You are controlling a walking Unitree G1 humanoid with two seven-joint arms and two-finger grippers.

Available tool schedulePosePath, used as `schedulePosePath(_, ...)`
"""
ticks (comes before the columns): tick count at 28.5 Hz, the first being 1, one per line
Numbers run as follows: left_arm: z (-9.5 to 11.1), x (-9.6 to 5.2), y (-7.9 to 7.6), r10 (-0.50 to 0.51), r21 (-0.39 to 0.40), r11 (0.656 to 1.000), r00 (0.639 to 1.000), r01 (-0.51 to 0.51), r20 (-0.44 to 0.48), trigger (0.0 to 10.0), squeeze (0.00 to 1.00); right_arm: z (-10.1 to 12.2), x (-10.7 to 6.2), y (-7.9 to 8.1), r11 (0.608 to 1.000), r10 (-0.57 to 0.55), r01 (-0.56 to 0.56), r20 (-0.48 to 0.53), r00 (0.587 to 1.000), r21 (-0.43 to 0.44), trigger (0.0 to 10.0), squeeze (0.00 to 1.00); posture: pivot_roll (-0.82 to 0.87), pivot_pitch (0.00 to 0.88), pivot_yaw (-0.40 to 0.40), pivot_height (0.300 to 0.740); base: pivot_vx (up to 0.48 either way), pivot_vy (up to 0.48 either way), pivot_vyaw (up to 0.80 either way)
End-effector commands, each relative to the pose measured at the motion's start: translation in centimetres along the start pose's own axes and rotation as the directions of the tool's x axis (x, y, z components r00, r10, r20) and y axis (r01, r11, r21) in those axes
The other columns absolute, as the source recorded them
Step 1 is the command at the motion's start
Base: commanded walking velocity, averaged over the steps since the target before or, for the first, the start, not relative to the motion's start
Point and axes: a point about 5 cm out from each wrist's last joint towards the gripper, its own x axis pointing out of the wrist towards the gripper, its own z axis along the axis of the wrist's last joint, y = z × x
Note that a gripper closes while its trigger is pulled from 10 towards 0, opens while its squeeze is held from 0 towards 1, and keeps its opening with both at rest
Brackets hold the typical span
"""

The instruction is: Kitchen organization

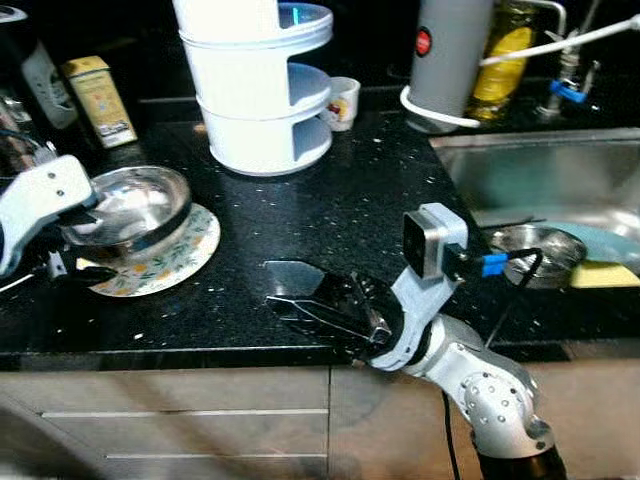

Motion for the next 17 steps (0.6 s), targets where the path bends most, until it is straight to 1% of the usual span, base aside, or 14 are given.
schedulePosePath(1,-0.1,0.5,-0.2,-0.027,0.005,1.0,1.0,0.027,-0.005,10.0,0.0,0.2,0.0,0.3,1.0,0.019,-0.019,0.011,1.0,-0.012,10.0,0.0,0.06,0.0,0.032,0.74,0.0,0.0,0.8)
schedulePosePath(15,0.8,1.0,-0.2,-0.033,0.066,0.997,0.999,0.032,0.016,10.0,0.0,0.3,0.0,0.1,1.0,0.011,-0.011,0.019,1.0,-0.02,10.0,0.0,0.07,0.0,0.035,0.74,0.0,0.0,0.8)
schedulePosePath(17,1.0,1.0,-0.1,-0.026,0.078,0.997,0.999,0.024,0.024,10.0,0.0,0.4,0.0,0.0,1.0,-0.004,0.004,0.019,1.0,-0.026,10.0,0.0,0.07,0.0,0.035,0.74,0.0,0.0,0.48)
